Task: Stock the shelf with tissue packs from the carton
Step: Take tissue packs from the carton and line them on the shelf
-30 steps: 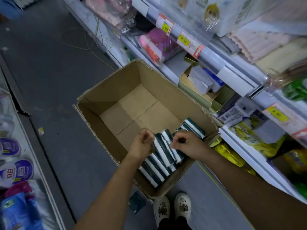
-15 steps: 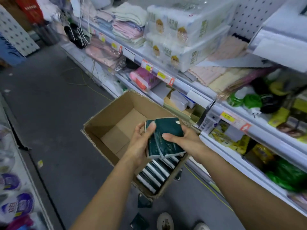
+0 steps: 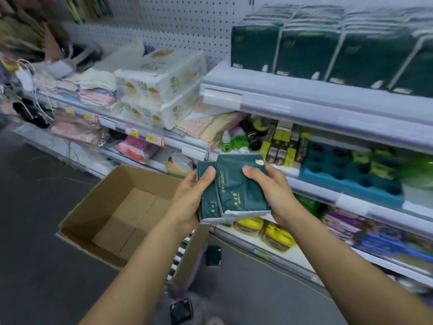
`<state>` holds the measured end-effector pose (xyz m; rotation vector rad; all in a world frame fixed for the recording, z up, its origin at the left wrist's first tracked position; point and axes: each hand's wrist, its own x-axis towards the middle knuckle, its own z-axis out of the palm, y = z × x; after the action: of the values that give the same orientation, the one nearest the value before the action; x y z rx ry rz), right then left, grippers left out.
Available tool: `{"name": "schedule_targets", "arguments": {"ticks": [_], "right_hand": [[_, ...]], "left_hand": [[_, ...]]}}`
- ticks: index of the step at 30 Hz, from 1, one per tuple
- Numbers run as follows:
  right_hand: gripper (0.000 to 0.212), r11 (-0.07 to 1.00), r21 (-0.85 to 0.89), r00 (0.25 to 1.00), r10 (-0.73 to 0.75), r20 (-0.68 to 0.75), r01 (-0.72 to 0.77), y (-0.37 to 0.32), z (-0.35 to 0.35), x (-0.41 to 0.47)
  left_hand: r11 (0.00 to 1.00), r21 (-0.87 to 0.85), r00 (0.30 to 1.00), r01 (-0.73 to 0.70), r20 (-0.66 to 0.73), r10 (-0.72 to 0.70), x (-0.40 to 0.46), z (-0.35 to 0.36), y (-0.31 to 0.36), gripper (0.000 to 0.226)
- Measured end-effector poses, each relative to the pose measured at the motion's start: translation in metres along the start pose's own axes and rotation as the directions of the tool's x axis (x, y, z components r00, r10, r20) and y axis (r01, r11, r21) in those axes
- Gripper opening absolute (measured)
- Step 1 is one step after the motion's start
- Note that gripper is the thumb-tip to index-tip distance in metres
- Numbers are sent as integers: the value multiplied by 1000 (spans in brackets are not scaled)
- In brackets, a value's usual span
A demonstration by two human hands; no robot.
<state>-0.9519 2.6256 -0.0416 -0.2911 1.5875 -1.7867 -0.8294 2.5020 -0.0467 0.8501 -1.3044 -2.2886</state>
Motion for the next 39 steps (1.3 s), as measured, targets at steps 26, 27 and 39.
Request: {"name": "schedule_targets", "arguments": {"ticks": [26,27,39], "right_hand": [[18,907,-369,894,-324,-308,201,-135,-431,-226],[17,913,-351,886,-329,-327,209,-141,-440,-227],[21,858,-205,619,-488,-615,472,-204,-542,-200]], "left_hand": [[943,315,881,-106,470,-58,-103,434,-109,61],[943,312,877,-114,478,-52,-101,447,-108,65],[944,294,877,-147,480,-12,-38,554,-92,20]]}}
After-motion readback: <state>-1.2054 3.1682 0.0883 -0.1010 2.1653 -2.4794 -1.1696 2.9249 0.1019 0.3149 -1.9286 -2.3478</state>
